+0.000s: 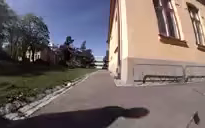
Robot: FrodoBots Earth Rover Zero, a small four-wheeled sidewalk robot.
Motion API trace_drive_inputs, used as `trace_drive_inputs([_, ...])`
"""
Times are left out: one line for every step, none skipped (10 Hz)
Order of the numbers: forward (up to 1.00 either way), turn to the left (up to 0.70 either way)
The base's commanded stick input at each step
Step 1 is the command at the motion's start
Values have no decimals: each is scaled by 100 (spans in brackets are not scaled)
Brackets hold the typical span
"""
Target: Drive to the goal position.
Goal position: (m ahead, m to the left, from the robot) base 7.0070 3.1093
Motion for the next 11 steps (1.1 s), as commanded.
trace_drive_inputs([70,0])
trace_drive_inputs([70,0])
trace_drive_inputs([70,0])
trace_drive_inputs([70,0])
trace_drive_inputs([70,0])
trace_drive_inputs([70,0])
trace_drive_inputs([70,0])
trace_drive_inputs([70,0])
trace_drive_inputs([70,0])
trace_drive_inputs([70,0])
trace_drive_inputs([70,0])
